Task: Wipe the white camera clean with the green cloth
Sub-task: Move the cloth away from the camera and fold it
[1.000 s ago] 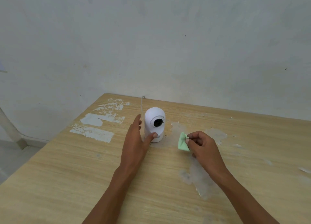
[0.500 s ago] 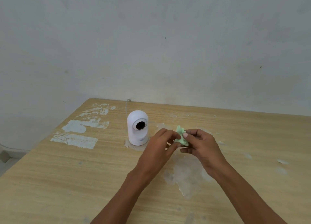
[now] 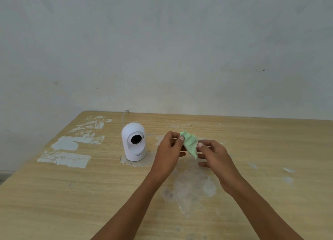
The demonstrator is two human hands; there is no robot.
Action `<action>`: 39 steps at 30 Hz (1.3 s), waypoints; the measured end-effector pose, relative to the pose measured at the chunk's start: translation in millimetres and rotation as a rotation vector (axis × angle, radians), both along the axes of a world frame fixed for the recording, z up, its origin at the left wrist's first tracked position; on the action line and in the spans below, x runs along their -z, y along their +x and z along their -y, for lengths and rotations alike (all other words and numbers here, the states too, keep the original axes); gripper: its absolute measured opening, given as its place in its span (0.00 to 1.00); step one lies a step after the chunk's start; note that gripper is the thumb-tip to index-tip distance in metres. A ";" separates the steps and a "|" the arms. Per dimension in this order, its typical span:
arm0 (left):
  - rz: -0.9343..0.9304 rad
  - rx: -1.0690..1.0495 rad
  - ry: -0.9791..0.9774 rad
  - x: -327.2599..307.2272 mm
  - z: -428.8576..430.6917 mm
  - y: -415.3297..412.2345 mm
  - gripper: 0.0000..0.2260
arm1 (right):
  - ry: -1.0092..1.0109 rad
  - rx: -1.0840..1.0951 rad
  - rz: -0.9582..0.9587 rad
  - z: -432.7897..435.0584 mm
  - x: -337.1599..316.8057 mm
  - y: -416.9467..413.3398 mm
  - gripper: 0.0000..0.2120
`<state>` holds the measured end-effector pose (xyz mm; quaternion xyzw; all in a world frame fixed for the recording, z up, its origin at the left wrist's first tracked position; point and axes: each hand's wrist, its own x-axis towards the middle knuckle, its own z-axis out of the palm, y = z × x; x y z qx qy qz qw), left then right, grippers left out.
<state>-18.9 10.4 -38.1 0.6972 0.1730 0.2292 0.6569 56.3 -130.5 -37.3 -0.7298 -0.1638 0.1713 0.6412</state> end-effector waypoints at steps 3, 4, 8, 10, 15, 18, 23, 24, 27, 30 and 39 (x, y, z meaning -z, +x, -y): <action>0.001 0.102 -0.083 -2.4 2.0 5.7 0.09 | 0.005 -0.043 0.052 6.7 -1.8 5.4 0.11; -0.002 0.117 -0.092 -2.7 3.0 7.2 0.09 | 0.014 -0.054 0.063 8.2 -2.8 7.0 0.10; -0.035 0.103 -0.175 -5.5 10.5 10.1 0.11 | 0.061 -0.016 0.083 10.4 -5.9 11.5 0.05; -0.077 0.059 -0.229 -5.1 16.4 9.5 0.13 | 0.055 0.036 0.149 10.5 -6.5 12.3 0.03; -0.089 0.039 -0.337 -8.3 26.0 7.5 0.19 | 0.055 -0.010 0.226 11.8 -5.8 8.0 0.02; -0.079 0.098 -0.371 -13.0 25.6 8.3 0.16 | 0.057 -0.087 0.200 13.2 -5.0 4.1 0.05; -0.062 0.133 -0.438 -13.1 18.8 6.6 0.14 | 0.078 -0.072 0.167 17.4 -3.6 6.7 0.08; -0.065 0.129 -0.441 -13.1 17.0 6.1 0.15 | 0.088 -0.075 0.155 18.0 -3.3 7.7 0.08; -0.087 0.106 -0.442 -10.9 11.7 6.5 0.15 | 0.102 -0.058 0.128 18.4 -2.3 10.0 0.08; -0.124 0.085 -0.442 -10.3 7.5 7.7 0.13 | 0.104 -0.036 0.095 17.3 -0.9 13.2 0.06; -0.286 -0.054 0.100 2.6 -5.7 32.8 0.10 | -0.140 0.058 0.178 0.7 7.0 55.4 0.07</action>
